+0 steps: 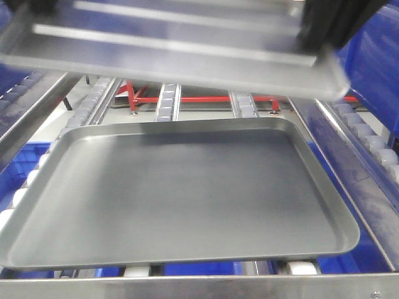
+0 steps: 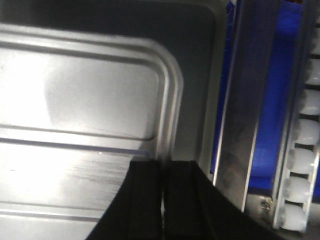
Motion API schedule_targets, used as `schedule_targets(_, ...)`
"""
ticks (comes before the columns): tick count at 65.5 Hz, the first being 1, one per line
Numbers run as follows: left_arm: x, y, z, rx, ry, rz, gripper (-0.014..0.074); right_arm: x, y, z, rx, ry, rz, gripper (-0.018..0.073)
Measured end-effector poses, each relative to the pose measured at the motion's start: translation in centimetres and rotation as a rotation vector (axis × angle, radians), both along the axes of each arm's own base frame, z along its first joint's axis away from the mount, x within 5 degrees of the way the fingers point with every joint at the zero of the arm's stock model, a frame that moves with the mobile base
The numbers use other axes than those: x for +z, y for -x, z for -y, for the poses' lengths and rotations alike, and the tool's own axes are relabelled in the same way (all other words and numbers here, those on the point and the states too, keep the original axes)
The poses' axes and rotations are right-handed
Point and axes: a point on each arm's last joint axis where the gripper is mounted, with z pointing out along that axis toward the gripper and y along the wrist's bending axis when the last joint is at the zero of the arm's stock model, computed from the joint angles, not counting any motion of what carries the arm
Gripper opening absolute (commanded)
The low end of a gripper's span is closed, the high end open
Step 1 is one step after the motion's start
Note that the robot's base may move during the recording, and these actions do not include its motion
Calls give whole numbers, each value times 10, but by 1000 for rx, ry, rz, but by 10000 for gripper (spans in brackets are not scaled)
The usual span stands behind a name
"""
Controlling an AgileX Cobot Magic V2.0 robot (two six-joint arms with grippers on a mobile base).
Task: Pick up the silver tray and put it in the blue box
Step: 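Lift the small silver tray with both grippers off the large tray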
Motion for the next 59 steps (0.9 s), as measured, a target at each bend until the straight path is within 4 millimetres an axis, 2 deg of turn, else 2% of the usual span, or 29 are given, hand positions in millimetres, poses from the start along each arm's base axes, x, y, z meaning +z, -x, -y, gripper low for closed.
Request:
schedule_targets(17, 3, 1, 1, 0, 12, 3, -97, 21, 4, 4, -20, 13, -15, 57)
schedule_targets(59, 2, 1, 2, -1, 18, -3, -98, 20, 5, 5, -23, 23, -27, 57)
